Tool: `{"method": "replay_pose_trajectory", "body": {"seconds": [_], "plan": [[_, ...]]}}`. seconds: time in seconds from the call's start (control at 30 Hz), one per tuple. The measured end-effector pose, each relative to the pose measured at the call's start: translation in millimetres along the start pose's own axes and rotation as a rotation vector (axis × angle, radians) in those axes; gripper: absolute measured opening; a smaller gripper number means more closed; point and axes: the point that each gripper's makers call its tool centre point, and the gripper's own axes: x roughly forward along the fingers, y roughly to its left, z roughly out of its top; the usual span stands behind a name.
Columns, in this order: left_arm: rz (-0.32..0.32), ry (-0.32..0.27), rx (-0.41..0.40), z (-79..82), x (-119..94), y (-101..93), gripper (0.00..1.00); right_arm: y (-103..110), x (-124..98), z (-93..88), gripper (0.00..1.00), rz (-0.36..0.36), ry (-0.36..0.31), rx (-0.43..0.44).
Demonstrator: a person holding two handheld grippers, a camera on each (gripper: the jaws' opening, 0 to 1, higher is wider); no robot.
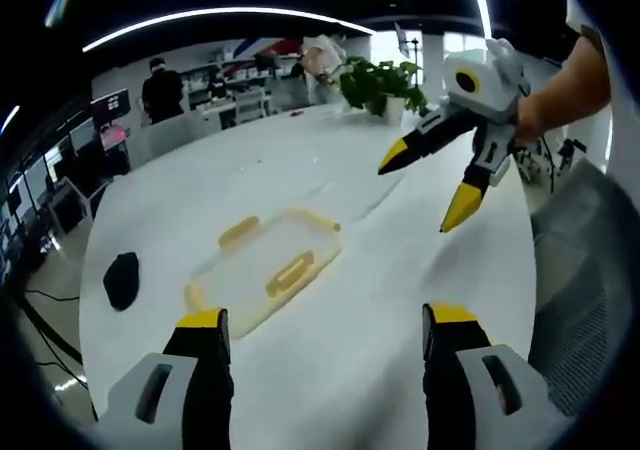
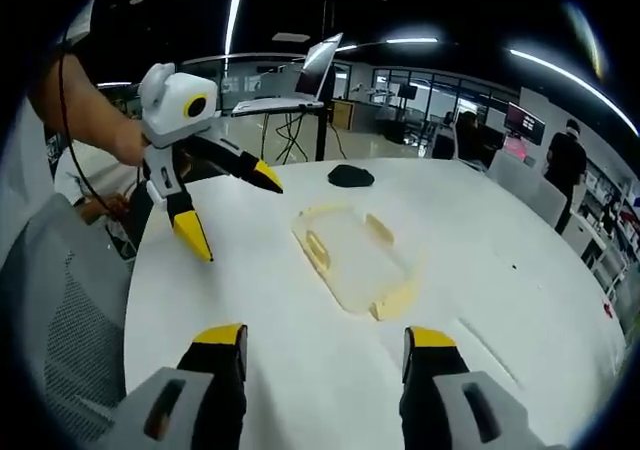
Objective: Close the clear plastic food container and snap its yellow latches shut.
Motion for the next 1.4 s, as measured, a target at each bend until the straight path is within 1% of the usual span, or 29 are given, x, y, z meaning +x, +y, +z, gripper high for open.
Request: {"method": "replay_pose_trajectory", "body": {"seconds": [0.2, 0.37, 0.7, 0.9, 1.13, 1.33, 1.4], "plan": [[-0.002, 0.007, 0.012, -1.5, 3.2, 8.6, 0.76, -2.8, 5.3, 0.6, 0.61, 0.011, 0.012, -0.026], [0.002, 0.010, 0.014, -3.2, 5.4, 14.9, 0.76, -6.7, 10.0, 2.0, 0.61, 0.015, 0.016, -0.030], [0.007, 0.022, 0.031, -7.0, 9.9, 32.3, 0.73, -19.4, 19.6, 4.1, 0.61, 0.031, 0.031, -0.064], [-0.002, 0.044, 0.049, -11.9, 13.6, 39.3, 0.73, -28.4, 23.6, 4.0, 0.59, 0.035, 0.037, -0.082], [-0.012, 0.054, 0.071, -13.9, 16.7, 45.8, 0.73, -32.2, 31.8, 1.4, 0.59, 0.052, 0.061, -0.110], [-0.022, 0.064, 0.079, -15.1, 19.5, 53.6, 0.71, -37.5, 35.9, 3.7, 0.59, 0.065, 0.074, -0.130], [-0.025, 0.068, 0.094, -13.9, 20.7, 56.8, 0.70, -39.4, 37.0, 5.1, 0.59, 0.072, 0.079, -0.145]]}}
